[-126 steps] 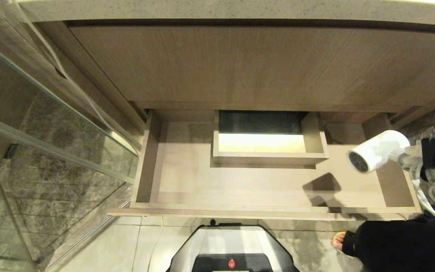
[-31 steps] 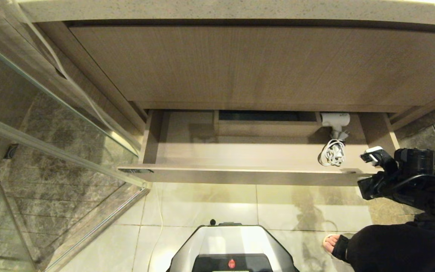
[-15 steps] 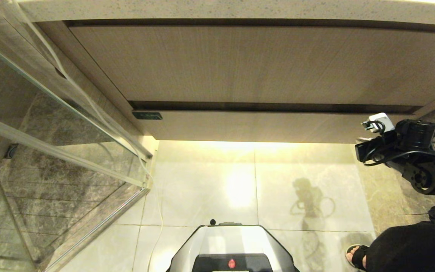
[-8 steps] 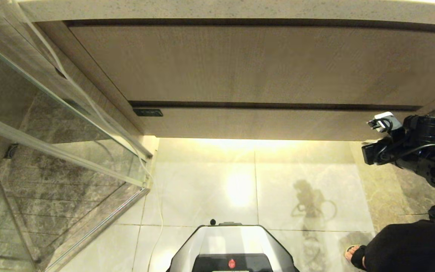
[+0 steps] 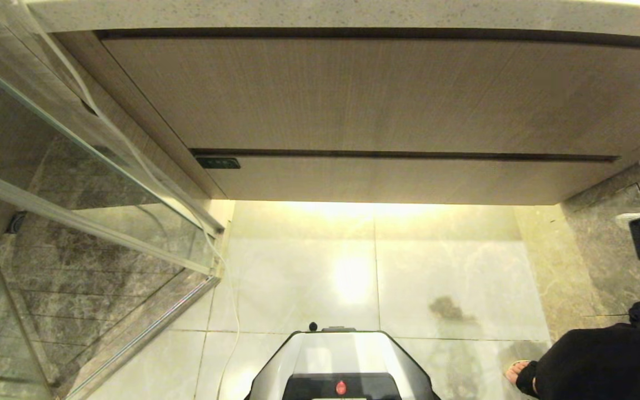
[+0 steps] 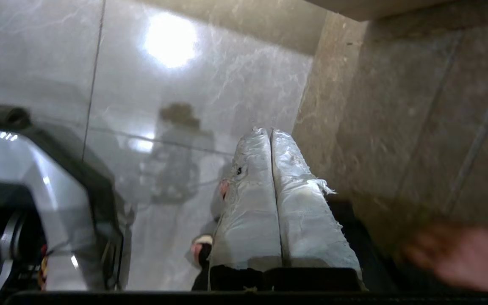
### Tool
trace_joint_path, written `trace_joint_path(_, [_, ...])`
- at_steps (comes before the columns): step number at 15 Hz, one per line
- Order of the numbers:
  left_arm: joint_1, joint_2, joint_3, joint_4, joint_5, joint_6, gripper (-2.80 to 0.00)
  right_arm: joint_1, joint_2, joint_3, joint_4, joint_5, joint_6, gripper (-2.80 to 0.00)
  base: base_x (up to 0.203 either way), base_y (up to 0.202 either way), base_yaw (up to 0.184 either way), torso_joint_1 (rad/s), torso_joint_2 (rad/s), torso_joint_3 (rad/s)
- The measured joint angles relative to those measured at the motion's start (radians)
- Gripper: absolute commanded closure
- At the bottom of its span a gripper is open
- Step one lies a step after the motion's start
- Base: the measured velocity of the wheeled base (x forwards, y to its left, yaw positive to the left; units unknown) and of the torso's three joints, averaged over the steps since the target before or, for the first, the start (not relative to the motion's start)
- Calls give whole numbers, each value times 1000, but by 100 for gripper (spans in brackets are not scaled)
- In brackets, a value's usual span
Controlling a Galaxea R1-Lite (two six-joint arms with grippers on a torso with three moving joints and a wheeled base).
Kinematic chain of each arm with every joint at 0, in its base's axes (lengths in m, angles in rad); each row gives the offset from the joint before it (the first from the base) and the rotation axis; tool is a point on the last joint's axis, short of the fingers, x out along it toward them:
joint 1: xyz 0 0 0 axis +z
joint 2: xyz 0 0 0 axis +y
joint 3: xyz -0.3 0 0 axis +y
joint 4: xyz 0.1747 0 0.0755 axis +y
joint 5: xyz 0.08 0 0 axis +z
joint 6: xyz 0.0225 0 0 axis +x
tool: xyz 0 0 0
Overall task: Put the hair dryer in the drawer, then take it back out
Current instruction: Pull open the drawer
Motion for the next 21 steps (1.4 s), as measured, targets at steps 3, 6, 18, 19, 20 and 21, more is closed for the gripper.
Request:
trace_joint_path(3, [0,0,0,0,0,0,0,4,-301,89,211,-22,-16,0,0,0,0,0,0,0])
trace_joint_path(6, [0,0,0,0,0,0,0,3,-523,142,353,-159,-23,0,0,0,0,0,0,0])
trace_joint_path(18, [0,0,0,0,0,0,0,158,-730,117,478,-31,-98,0,0,0,0,0,0,0])
trace_joint_path(19, [0,0,0,0,0,0,0,170,-708,116,476,19,-124,0,0,0,0,0,0,0])
trace_joint_path(20, [0,0,0,0,0,0,0,180,-681,110,476,62,-143,0,0,0,0,0,0,0])
trace_joint_path(21, [0,0,0,0,-1,0,0,190,-648,100,477,96,-149,0,0,0,0,0,0,0])
